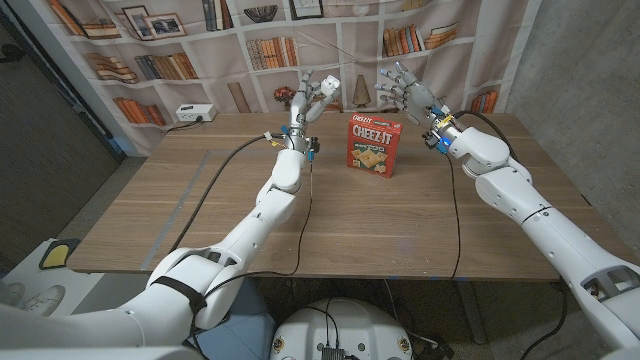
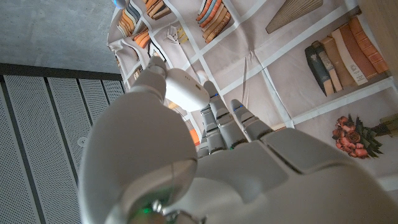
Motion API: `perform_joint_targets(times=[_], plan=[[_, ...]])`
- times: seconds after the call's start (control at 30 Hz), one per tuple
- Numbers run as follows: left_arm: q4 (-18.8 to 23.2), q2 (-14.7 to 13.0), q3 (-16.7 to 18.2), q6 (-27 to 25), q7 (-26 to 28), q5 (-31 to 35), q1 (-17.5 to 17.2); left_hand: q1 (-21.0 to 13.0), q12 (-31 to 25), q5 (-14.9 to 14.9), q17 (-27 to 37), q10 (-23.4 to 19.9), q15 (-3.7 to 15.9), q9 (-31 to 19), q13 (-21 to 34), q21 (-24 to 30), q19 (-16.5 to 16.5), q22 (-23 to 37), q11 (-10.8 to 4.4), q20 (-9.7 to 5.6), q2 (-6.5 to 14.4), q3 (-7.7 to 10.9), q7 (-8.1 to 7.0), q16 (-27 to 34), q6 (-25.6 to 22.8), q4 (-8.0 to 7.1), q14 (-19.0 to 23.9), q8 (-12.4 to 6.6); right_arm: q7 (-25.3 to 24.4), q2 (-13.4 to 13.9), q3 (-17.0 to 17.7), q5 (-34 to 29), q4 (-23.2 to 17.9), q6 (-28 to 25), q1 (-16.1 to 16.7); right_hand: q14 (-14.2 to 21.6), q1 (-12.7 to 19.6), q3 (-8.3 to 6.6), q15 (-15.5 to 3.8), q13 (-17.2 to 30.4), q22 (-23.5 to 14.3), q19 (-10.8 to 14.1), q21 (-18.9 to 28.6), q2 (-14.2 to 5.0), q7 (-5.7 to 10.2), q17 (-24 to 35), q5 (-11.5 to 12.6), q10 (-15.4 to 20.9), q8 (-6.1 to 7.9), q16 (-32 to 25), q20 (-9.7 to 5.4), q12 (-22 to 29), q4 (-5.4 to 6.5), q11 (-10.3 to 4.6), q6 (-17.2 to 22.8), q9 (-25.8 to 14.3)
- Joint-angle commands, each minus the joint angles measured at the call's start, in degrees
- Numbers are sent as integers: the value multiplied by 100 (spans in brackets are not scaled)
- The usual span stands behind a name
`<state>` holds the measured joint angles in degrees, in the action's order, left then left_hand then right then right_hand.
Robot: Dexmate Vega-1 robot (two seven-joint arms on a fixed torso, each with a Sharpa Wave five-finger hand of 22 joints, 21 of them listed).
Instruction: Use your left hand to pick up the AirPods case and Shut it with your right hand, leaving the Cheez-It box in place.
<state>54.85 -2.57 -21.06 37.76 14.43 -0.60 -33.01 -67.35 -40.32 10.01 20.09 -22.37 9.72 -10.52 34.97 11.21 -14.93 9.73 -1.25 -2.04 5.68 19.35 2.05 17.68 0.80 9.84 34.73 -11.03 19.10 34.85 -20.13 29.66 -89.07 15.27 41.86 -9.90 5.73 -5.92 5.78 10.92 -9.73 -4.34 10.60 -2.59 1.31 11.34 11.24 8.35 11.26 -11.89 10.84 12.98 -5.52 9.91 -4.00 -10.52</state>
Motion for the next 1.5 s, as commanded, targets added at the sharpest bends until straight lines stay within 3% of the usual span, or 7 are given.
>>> perform_joint_targets(times=[0.03, 0.57, 0.8, 1.5], plan=[[47, 10, 20, 29, -135, -92, -34, -397, -1235, 20, 14, -1294, 313, -13, 32, -9, -1, 12, -1102, -16, 409, 125, 3, -24, -54, -124, 352, 5, 87, -37, -62, 78, 47, -143, -93, -55, -74, 21, 25, 15, -9, 28, 34, 29, -59, 12, -14, 3, -7, -36, 35, -10, 21, 55, -24, -12], [72, -17, 18, 65, -235, -132, -52, -416, -1252, 22, 23, -1301, 331, -14, 28, -2, -24, 12, -1104, -45, 400, 130, 4, -48, -114, -111, 366, -6, 65, -34, -183, -9, -24, -406, -215, -59, -184, 80, 50, 15, -9, 57, 42, 75, -66, 24, -7, -2, -13, -35, 30, -37, 68, 89, -34, -13], [-71, 38, 22, 134, -363, -240, 5, -443, -1264, 27, 14, -1303, 344, -14, 27, -1, -32, 10, -1092, -135, 401, 145, 5, -74, -137, -97, 366, -9, 152, -63, -227, 11, 22, -416, -271, -64, -211, 94, 59, 14, -9, 72, 46, 86, -68, 26, -2, -3, -17, -32, 35, -46, 80, 104, -42, -13], [-137, 85, 14, 171, -284, -142, 62, -483, -1295, 27, 27, -1312, 352, -15, 12, 3, -64, 7, -1086, -157, 388, 136, 4, -83, -202, -84, 430, -18, 331, -158, -351, -27, 86, -345, -430, -65, -251, 118, 68, 14, -9, 84, 43, 98, -82, 24, 14, -2, -28, -24, 33, -68, 99, 73, -72, -13]])
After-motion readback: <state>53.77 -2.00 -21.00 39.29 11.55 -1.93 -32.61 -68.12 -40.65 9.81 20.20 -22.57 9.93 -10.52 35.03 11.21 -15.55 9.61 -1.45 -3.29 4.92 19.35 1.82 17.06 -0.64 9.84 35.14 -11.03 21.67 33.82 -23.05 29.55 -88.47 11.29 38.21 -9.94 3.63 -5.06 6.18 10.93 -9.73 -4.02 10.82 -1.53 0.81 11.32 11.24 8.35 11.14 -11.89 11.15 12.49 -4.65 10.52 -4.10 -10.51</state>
